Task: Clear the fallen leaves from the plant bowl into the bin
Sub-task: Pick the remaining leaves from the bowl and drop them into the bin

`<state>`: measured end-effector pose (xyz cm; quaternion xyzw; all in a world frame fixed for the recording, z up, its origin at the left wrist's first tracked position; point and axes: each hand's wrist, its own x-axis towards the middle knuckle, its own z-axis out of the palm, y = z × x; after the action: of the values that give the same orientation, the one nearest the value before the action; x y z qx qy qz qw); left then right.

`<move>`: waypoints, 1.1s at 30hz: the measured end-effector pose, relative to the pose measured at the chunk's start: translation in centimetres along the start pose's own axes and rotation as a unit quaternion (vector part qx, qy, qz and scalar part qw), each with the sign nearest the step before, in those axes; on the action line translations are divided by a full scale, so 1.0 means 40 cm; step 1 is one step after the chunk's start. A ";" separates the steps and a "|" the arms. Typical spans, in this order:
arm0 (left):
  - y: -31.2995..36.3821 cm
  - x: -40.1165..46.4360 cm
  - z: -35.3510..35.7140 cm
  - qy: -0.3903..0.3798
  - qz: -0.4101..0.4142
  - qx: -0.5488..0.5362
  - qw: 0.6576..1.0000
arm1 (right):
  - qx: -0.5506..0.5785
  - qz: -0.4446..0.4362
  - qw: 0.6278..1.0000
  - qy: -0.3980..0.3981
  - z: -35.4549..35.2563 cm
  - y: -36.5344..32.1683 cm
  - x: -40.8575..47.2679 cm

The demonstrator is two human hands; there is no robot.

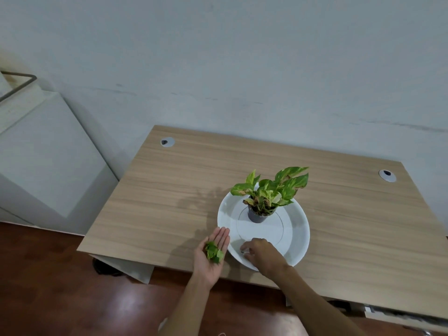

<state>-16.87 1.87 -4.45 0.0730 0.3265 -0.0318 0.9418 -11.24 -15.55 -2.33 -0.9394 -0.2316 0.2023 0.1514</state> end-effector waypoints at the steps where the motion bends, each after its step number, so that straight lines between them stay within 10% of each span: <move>1: 0.002 0.000 -0.002 0.001 0.000 0.001 1.000 | -0.007 -0.004 1.000 0.001 0.004 0.000 0.005; 33: 0.093 -0.015 0.009 -0.006 0.038 -0.013 0.999 | 0.084 -0.127 0.986 0.071 -0.065 -0.201 0.072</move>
<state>-16.72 5.50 -3.35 0.0725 0.3187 0.0080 0.9451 -10.75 -7.80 2.11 -0.8981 -0.3203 0.1331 0.2704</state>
